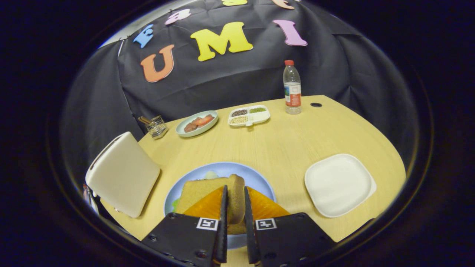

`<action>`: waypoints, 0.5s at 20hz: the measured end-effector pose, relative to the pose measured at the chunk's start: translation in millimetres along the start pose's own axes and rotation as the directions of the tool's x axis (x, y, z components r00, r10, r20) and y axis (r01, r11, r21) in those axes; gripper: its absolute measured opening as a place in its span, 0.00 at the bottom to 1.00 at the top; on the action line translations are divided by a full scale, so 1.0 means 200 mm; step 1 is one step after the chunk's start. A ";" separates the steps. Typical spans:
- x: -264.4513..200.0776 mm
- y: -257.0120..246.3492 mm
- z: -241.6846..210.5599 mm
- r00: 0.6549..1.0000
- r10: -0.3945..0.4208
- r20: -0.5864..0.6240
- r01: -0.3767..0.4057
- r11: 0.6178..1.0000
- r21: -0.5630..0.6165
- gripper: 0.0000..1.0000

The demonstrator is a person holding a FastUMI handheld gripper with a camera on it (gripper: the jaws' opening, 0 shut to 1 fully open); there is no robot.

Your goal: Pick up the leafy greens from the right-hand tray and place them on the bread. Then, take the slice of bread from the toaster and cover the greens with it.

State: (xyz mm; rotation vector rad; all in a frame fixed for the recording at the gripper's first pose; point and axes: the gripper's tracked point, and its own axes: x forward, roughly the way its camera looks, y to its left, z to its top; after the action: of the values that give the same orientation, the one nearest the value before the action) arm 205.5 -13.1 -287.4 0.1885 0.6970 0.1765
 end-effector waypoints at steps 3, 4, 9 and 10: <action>-0.01 -0.03 0.00 0.998 -0.070 0.007 0.070 0.992 -0.107 0.35; -0.02 -0.02 -0.01 0.997 -0.076 0.009 0.077 0.987 -0.144 0.38; -0.12 0.06 0.05 0.995 -0.074 0.067 0.086 0.978 -0.193 0.76; -0.15 0.08 0.07 0.994 -0.073 0.084 0.089 0.976 -0.198 0.86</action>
State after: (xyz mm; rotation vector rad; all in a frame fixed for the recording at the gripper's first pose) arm 190.1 -6.8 -253.8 -0.0271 0.6058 0.1599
